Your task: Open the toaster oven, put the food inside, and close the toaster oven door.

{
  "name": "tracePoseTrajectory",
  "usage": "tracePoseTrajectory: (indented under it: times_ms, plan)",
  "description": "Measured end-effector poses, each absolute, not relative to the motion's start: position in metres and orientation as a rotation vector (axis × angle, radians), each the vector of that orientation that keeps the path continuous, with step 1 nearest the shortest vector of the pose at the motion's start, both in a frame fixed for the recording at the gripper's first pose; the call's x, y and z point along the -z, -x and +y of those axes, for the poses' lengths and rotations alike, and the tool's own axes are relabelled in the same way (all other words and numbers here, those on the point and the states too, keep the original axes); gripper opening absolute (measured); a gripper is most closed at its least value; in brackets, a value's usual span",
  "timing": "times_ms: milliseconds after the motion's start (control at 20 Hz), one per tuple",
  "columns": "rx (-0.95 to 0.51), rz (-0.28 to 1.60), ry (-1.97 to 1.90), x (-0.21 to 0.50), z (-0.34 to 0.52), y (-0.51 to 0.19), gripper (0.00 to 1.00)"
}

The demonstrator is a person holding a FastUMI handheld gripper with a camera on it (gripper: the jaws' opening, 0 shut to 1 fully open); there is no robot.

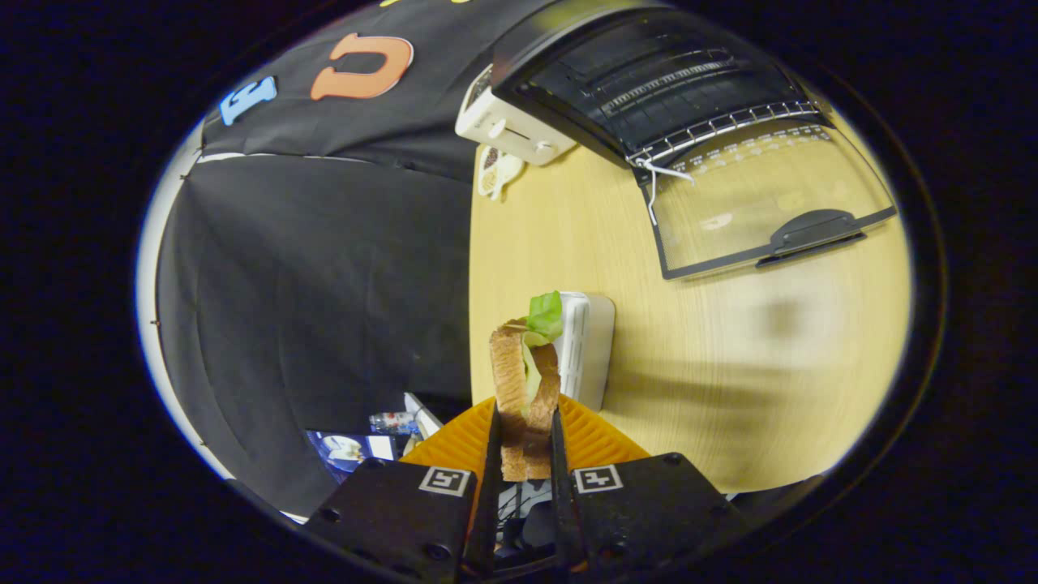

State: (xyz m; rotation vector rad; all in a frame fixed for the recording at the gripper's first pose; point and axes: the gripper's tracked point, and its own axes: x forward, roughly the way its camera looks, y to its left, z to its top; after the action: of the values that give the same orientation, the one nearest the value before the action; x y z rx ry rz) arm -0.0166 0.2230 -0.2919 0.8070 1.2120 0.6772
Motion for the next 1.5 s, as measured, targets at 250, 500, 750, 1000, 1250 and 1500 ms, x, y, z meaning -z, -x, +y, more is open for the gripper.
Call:
tracePoseTrajectory:
  times_ms: [250, 500, 750, 1000, 1250, 1500]
  plan:
    - [-0.538, 1.005, -0.952, 0.254, 0.131, -0.012, 0.33]
    - [-0.376, 0.830, -1.114, 0.259, 0.048, -0.051, 0.33]
    - [-0.304, 0.661, -1.307, 0.296, 0.031, -0.113, 0.33]
    - [-0.249, 0.479, -1.424, 0.312, 0.028, -0.179, 0.33]
    - [-0.220, 0.389, -1.499, 0.325, 0.050, -0.231, 0.33]
    - [-0.199, 0.401, -1.445, 0.336, 0.070, -0.250, 0.35]
